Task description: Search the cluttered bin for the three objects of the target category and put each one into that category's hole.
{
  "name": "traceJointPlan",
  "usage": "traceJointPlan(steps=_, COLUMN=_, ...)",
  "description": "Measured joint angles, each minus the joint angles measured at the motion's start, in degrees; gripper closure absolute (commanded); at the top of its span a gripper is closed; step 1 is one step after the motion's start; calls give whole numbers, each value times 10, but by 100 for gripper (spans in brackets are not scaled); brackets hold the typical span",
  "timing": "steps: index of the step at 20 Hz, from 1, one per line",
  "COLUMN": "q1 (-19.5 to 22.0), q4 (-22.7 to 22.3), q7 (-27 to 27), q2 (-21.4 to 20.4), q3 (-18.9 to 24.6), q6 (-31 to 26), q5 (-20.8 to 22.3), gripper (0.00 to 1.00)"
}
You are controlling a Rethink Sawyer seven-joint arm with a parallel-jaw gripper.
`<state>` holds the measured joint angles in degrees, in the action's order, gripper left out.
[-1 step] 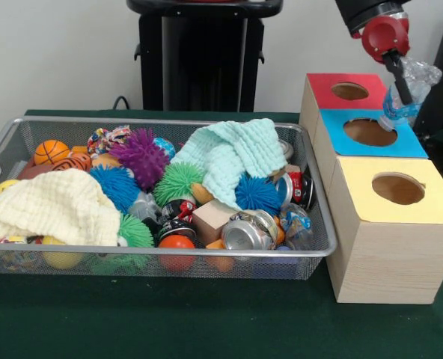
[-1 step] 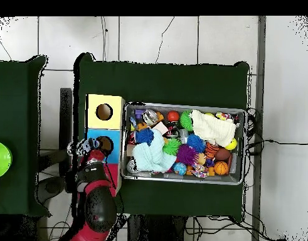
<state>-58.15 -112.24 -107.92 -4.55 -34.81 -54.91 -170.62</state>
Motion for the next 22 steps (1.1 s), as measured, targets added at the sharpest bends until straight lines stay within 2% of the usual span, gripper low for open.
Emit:
traceJointPlan(steps=6, q1=8, q4=-25, q7=0, q2=-11, q3=1, q6=-6, q5=0, gripper=100)
traceJointPlan(steps=13, q1=29, q4=-28, q7=0, q2=-11, q3=1, q6=-6, q5=0, gripper=100)
traceJointPlan(steps=22, q1=13, q4=-24, q7=0, q2=15, q3=1, q6=-6, q5=0, gripper=100)
